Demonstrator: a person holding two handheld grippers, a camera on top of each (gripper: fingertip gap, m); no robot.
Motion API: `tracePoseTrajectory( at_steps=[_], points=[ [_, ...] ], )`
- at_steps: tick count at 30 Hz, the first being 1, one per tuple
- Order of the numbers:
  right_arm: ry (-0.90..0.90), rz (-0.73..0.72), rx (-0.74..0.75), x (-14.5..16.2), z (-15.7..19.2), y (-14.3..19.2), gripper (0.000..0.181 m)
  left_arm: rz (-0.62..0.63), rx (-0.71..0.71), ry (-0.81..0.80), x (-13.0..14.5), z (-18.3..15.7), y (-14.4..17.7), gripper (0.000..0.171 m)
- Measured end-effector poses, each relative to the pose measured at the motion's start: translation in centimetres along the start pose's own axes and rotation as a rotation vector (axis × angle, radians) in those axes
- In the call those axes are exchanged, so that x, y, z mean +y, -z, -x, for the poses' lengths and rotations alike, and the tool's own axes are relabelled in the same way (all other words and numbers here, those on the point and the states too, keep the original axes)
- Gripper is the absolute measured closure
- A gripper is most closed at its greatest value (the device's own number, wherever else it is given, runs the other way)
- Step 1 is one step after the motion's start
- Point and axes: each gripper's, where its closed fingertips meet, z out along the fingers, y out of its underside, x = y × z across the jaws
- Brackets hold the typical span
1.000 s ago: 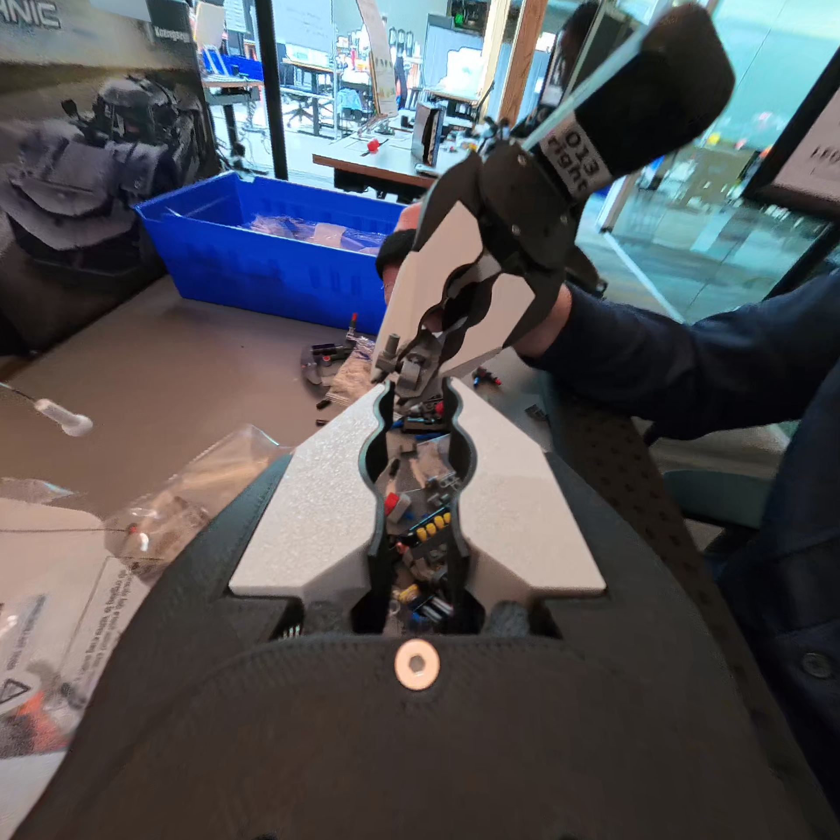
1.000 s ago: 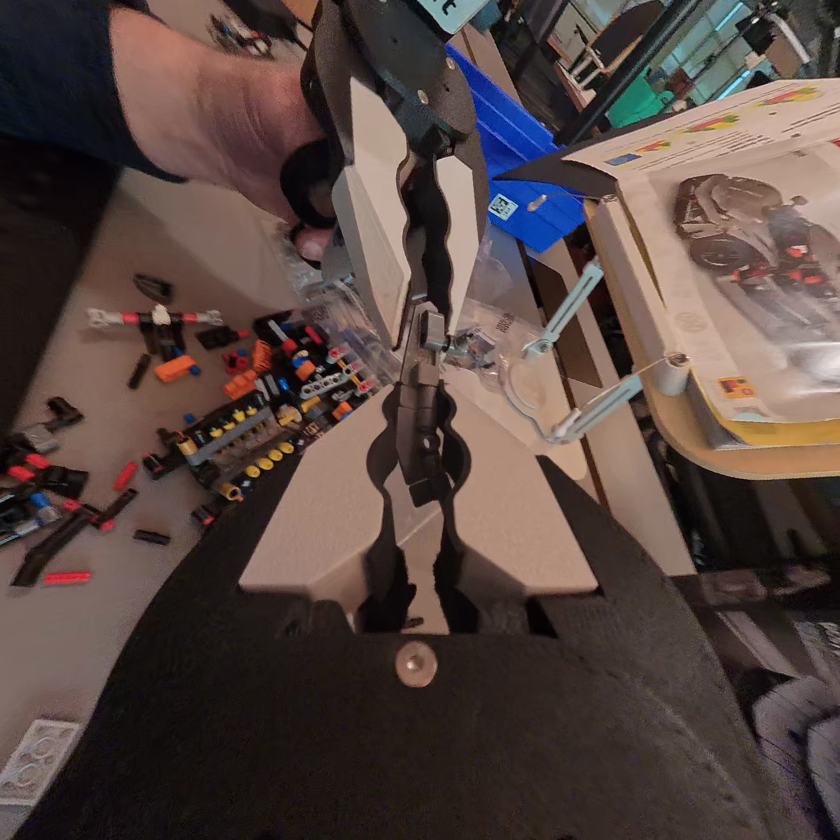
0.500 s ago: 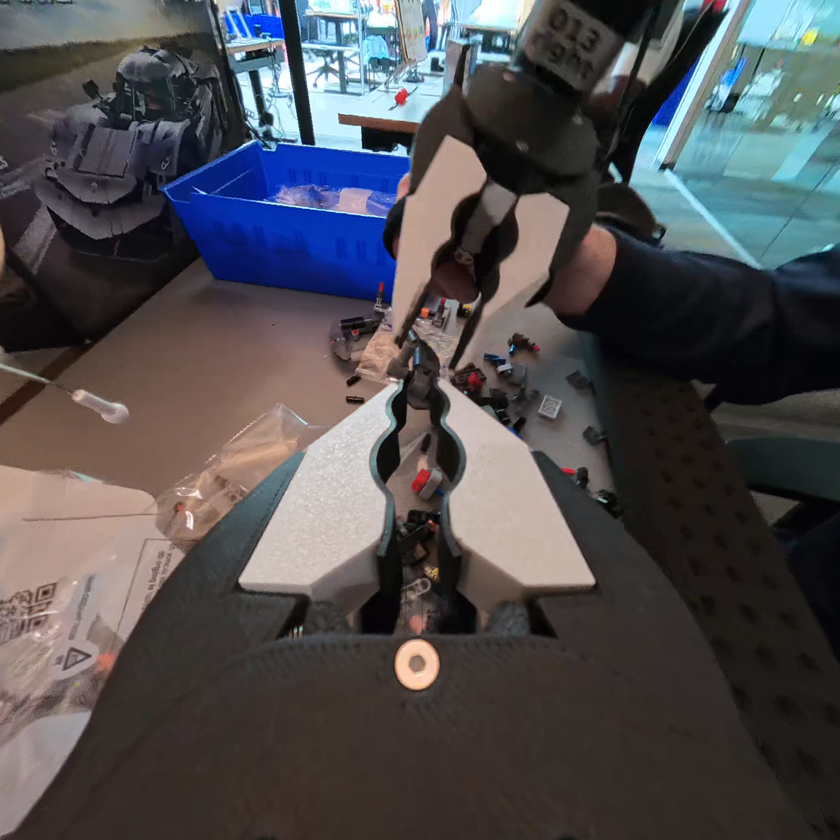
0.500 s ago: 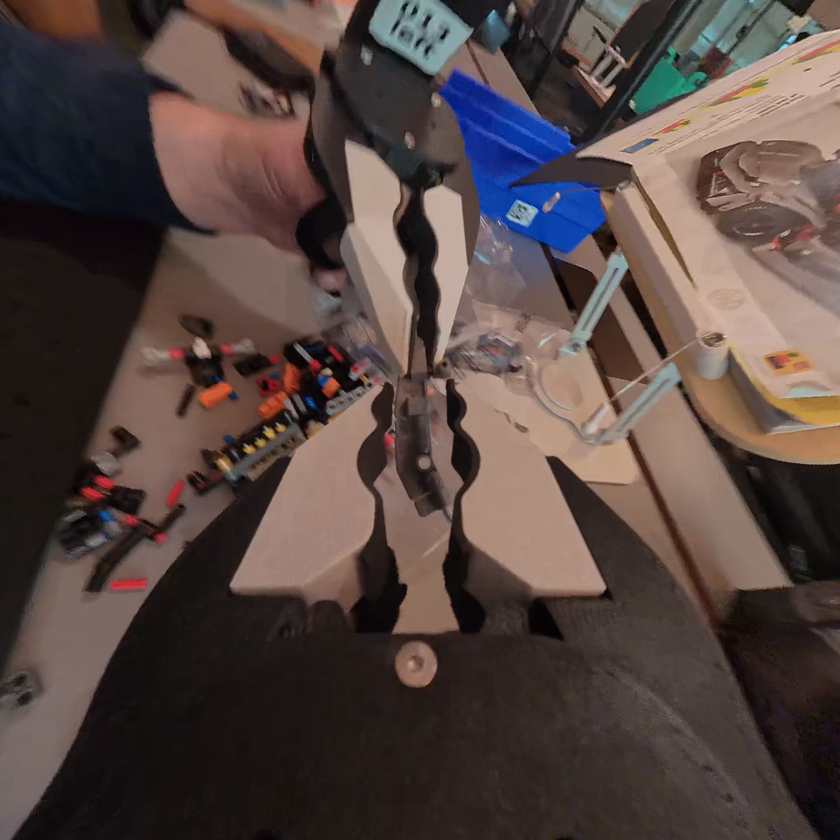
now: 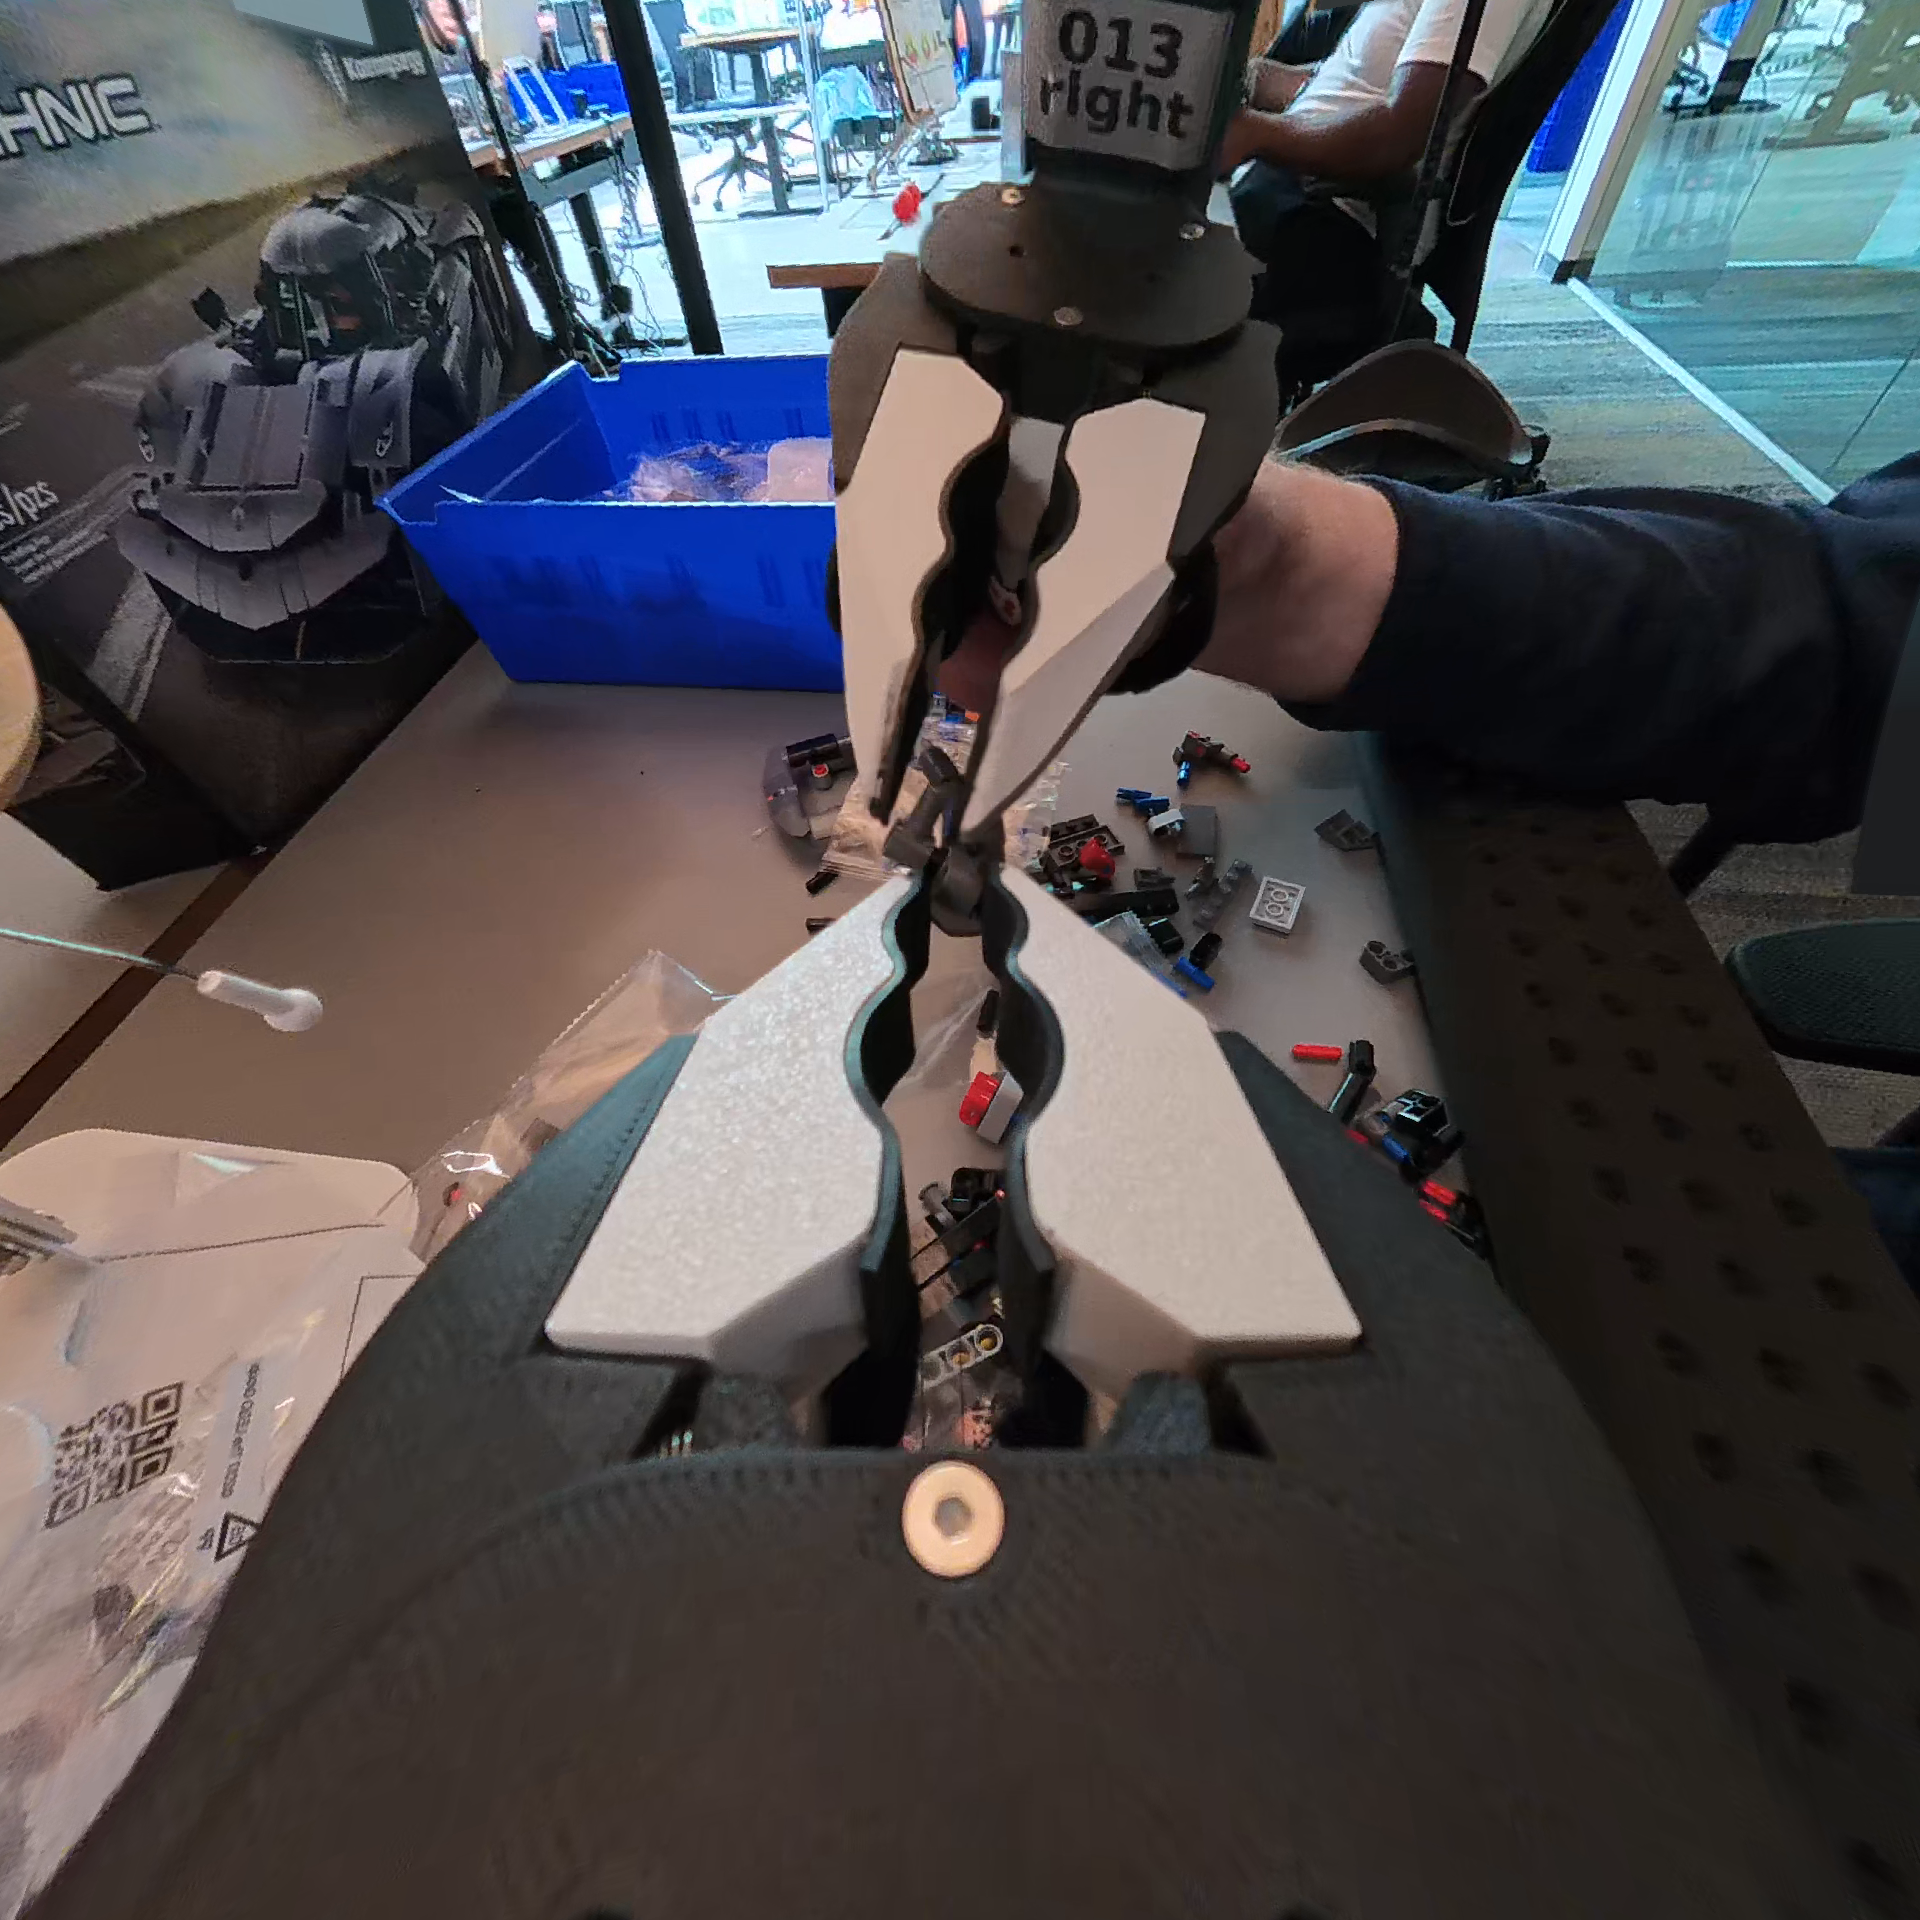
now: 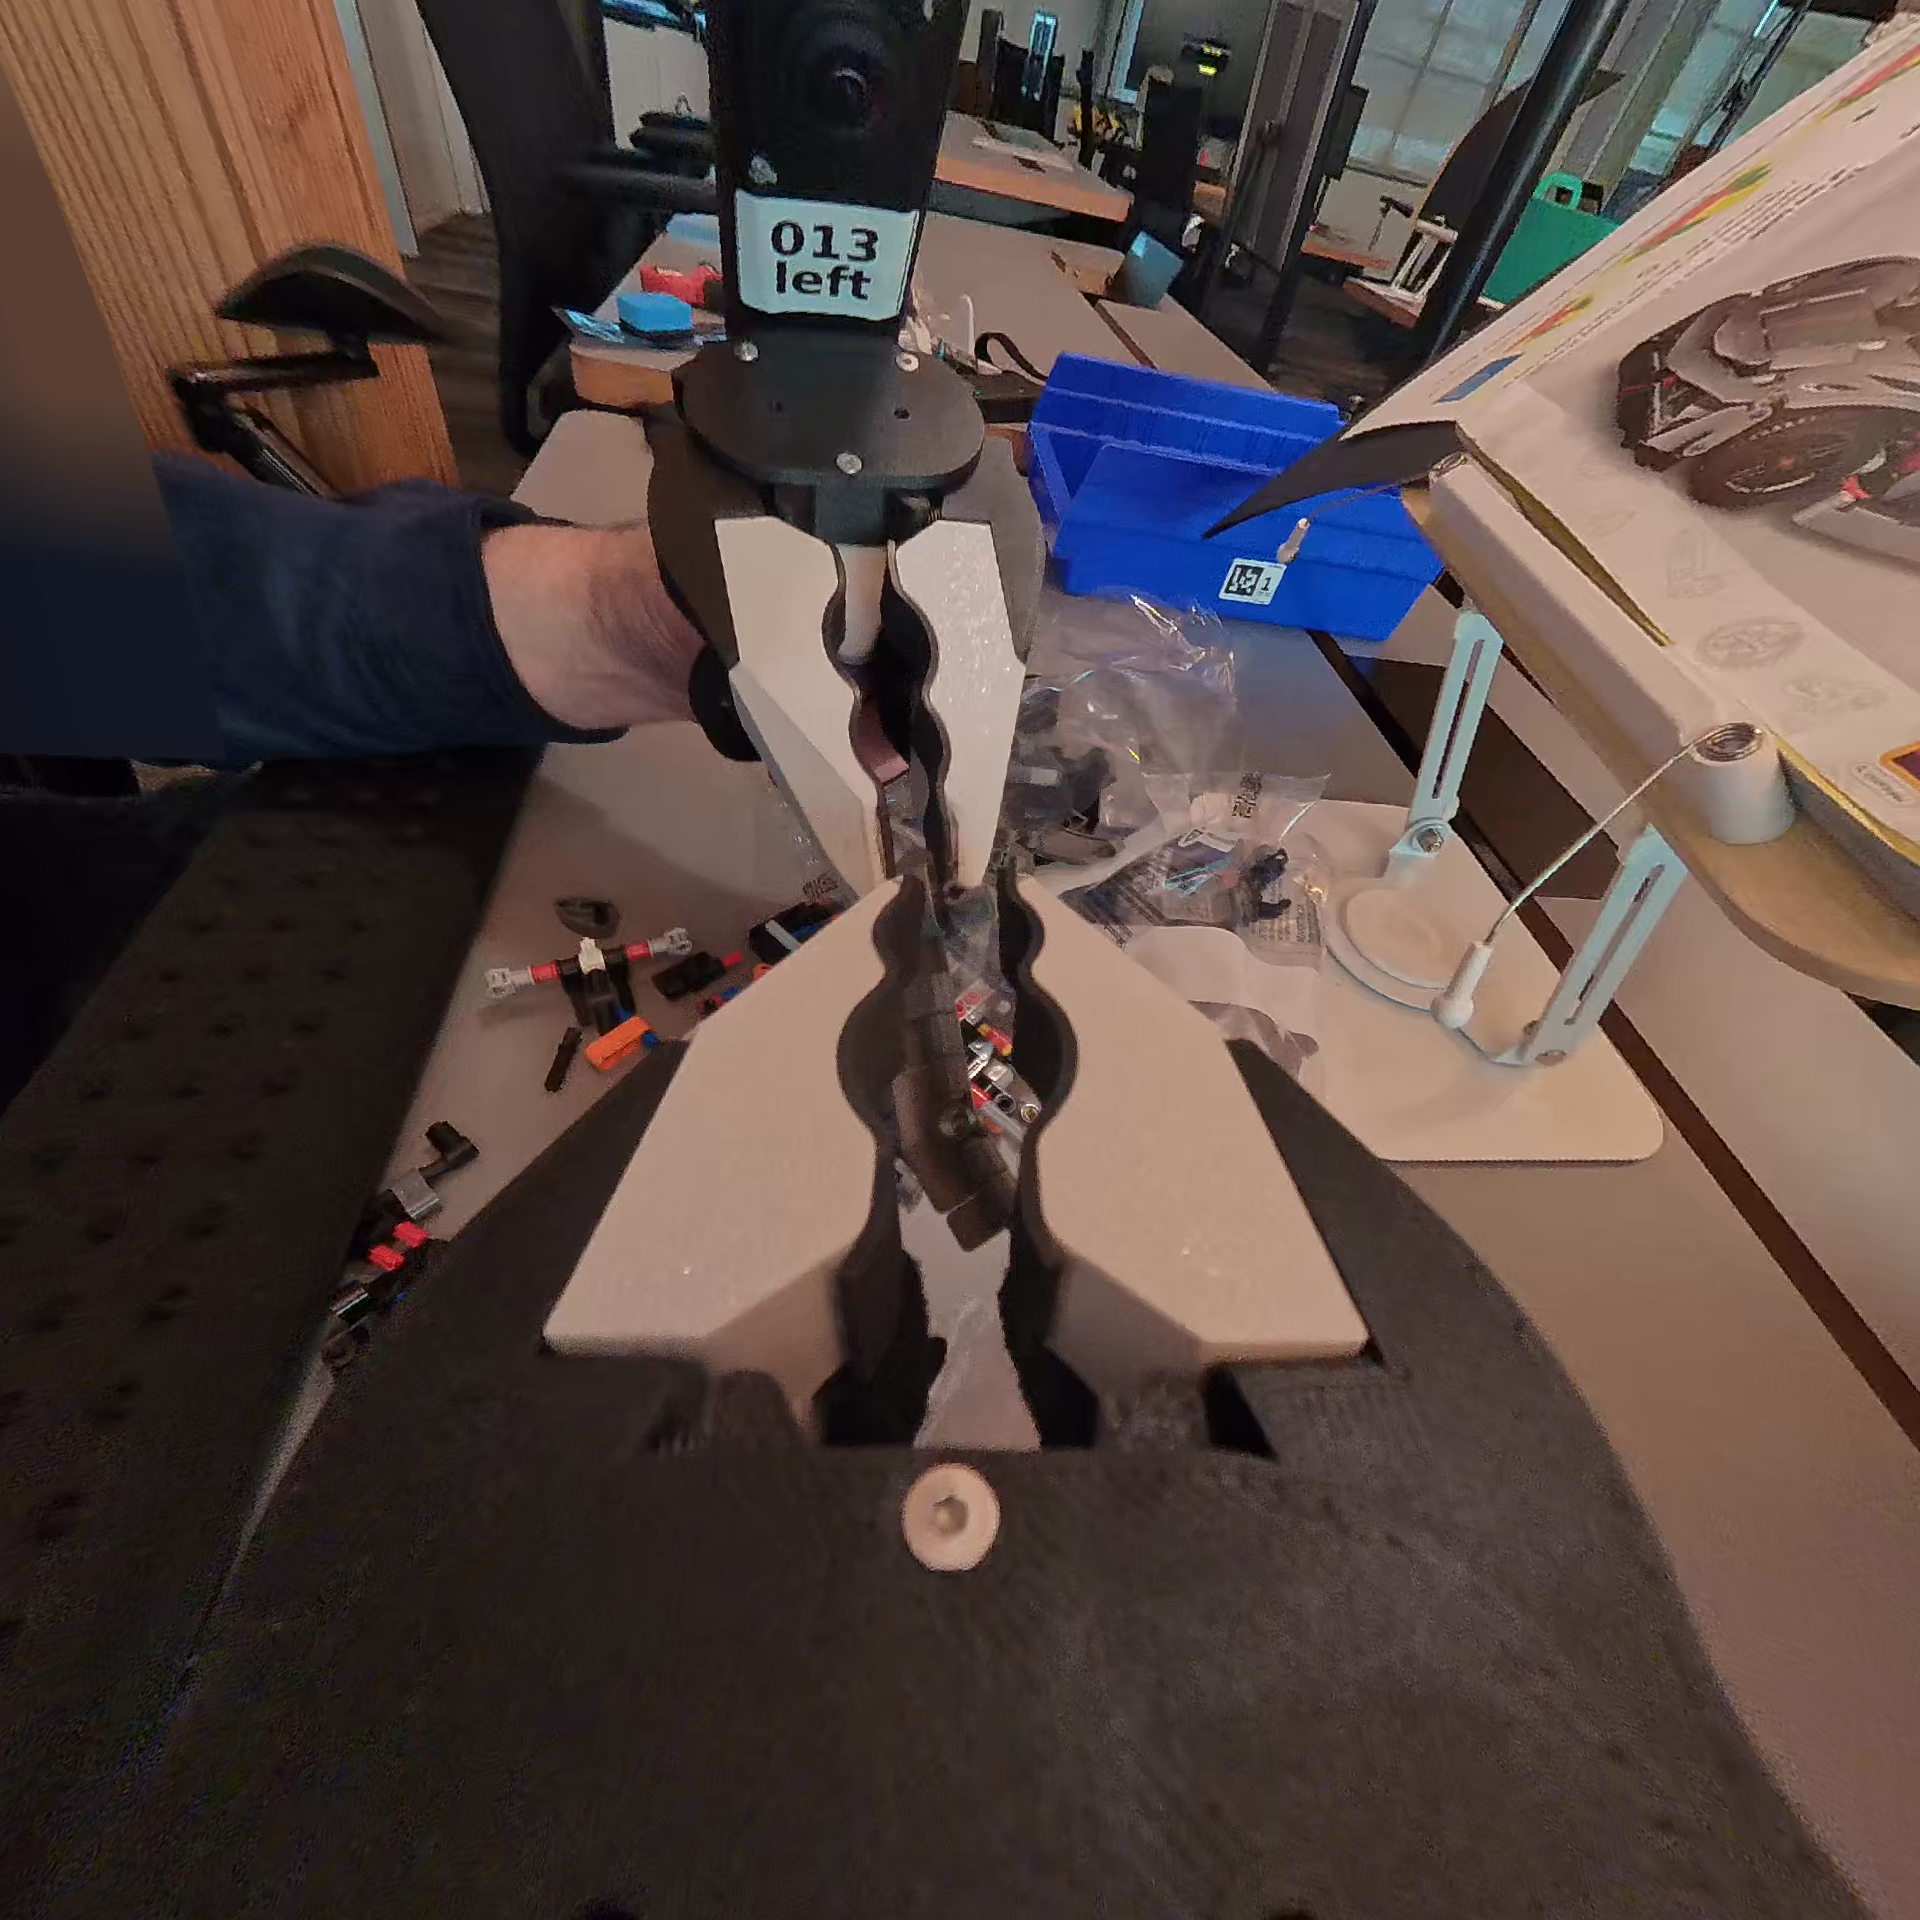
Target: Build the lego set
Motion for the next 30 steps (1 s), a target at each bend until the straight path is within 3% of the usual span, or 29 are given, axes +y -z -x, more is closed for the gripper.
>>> tracePoseTrajectory(
  at_steps=[3,14,30],
  points=[
    [0.018,0.002,0.013,0.1,0.0,-0.2,0.180,0.009,-0.004,0.000,0.1,0.1,0.0,0.165],
    [0.024,0.017,0.023,0.3,-0.1,-0.3,0.179,-0.010,0.008,0.006,-0.1,-0.1,-0.1,0.165],
    [0.123,0.116,0.226,0.6,-1.7,-1.1,0.180,0.036,-0.058,0.067,0.6,1.3,-0.1,0.165]
  ],
)
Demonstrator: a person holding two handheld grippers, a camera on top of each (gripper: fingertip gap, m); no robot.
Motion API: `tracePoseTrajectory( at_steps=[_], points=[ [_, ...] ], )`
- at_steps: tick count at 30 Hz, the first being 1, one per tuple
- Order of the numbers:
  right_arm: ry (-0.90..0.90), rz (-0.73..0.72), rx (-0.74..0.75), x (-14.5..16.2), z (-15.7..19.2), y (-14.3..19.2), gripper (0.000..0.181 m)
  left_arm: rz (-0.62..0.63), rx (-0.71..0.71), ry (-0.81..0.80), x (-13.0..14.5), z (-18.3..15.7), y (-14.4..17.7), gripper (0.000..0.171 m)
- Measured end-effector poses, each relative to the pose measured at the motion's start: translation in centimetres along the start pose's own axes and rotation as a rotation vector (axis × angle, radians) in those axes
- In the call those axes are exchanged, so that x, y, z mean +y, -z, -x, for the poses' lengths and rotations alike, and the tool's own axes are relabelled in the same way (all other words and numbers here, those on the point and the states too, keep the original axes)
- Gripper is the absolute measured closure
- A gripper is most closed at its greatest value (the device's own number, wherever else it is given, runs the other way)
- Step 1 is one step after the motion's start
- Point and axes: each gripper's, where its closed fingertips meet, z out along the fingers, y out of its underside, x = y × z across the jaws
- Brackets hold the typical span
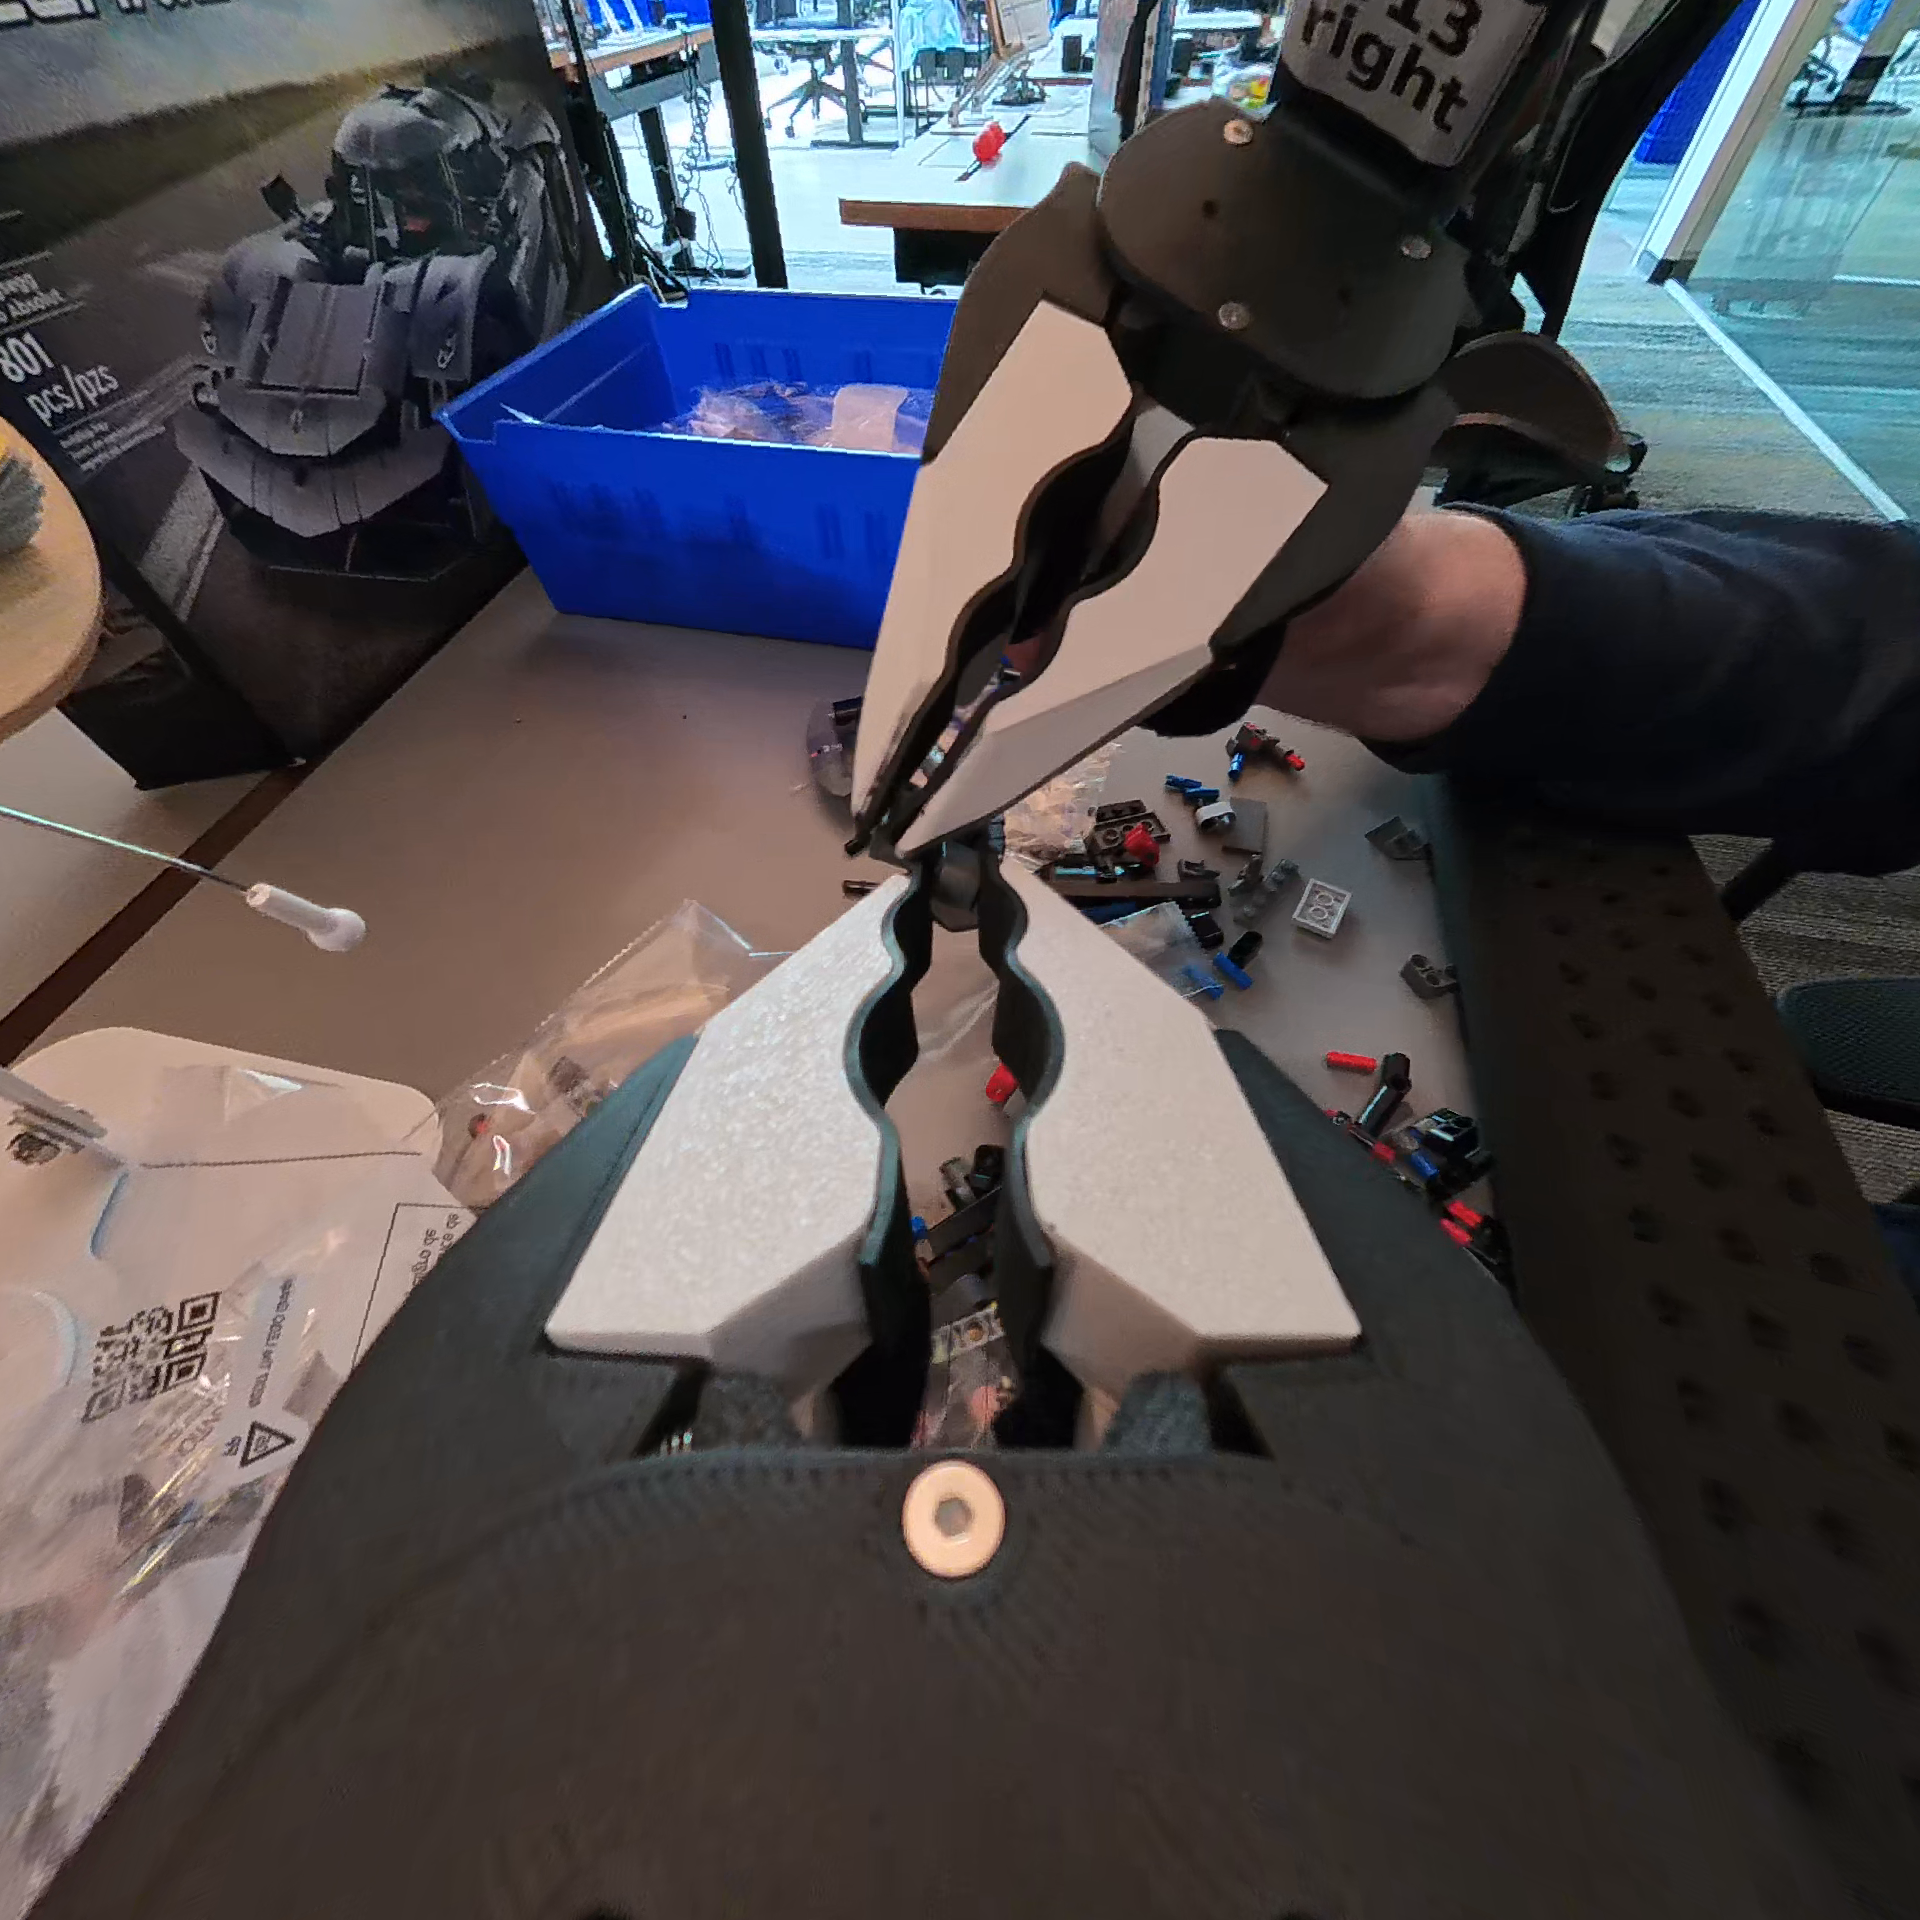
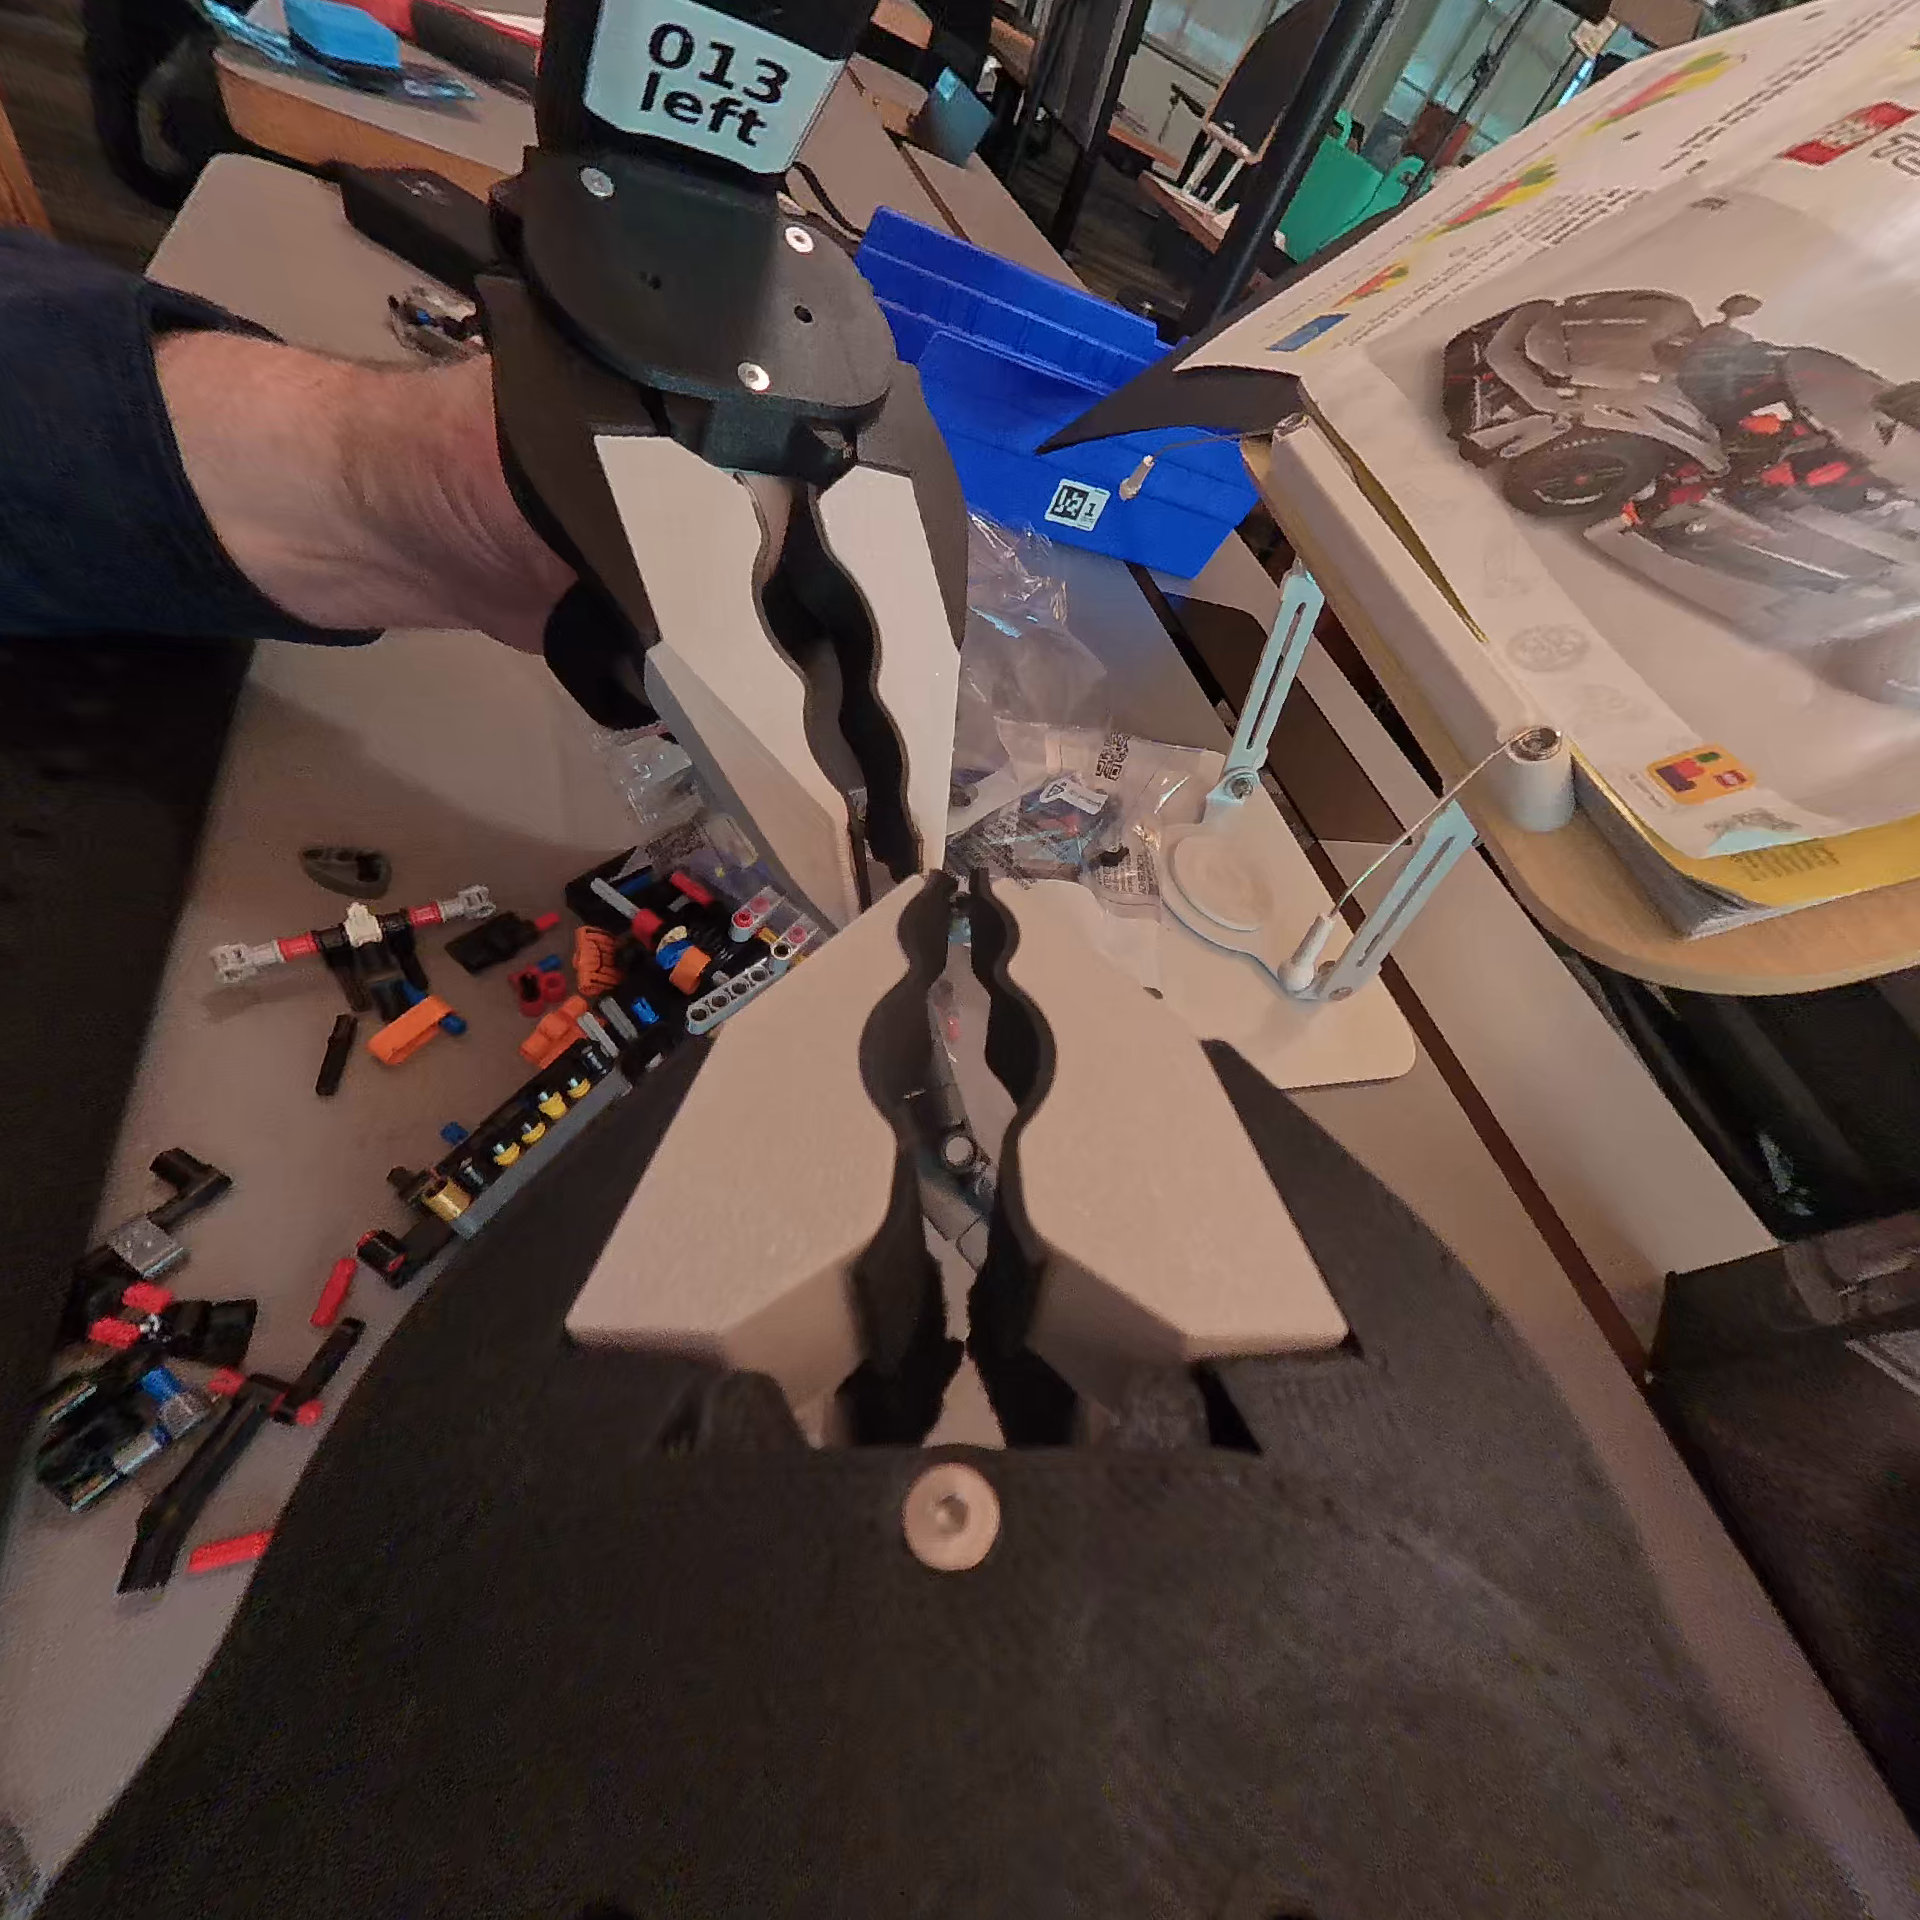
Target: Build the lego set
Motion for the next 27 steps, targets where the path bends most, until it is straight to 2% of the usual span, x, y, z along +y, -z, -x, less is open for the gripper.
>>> tracePoseTrajectory(
  at_steps=[6,9,10,11,12,13,14,16,17,19,22,27],
  points=[
    [-0.196,0.008,-0.010,0.6,-0.6,-0.8,0.181,0.076,-0.097,-0.088,0.6,0.7,-0.1,0.165],
    [-0.199,0.006,-0.003,0.6,-0.6,-0.8,0.181,0.068,-0.061,-0.058,0.6,0.5,-0.1,0.165],
    [-0.183,0.017,0.034,0.7,-1.0,-0.7,0.181,0.071,0.075,-0.051,0.7,-1.5,-0.3,0.165],
    [-0.156,0.034,0.110,0.9,-2.1,-0.4,0.181,0.048,0.146,-0.040,0.6,-3.1,-0.8,0.165],
    [-0.108,0.044,0.154,1.0,-3.1,0.2,0.181,0.088,0.179,-0.063,1.2,-4.3,-1.5,0.165],
    [-0.085,0.016,0.156,0.7,-3.5,1.0,0.180,0.168,0.104,-0.118,2.4,-3.3,-2.2,0.165],
    [-0.089,-0.029,0.126,0.1,-3.4,1.7,0.181,0.193,0.086,-0.113,2.8,-2.5,-2.2,0.165],
    [-0.117,-0.030,0.084,0.2,-3.2,2.1,0.181,0.105,0.138,-0.033,1.7,-1.8,-1.2,0.165],
    [-0.152,-0.012,0.016,0.5,-2.4,1.8,0.181,0.084,0.134,-0.011,1.6,-1.4,-0.7,0.165],
    [-0.208,0.065,-0.039,2.3,-1.9,1.1,0.180,0.056,0.184,0.039,1.6,-2.0,-0.3,0.165],
    [-0.233,0.208,-0.145,5.0,-0.5,0.9,0.180,0.109,0.139,-0.016,2.5,-1.8,-0.5,0.165],
    [-0.271,0.358,-0.233,8.5,0.7,1.3,0.180,0.075,0.156,-0.040,2.3,-1.8,-0.5,0.165]
  ],
)
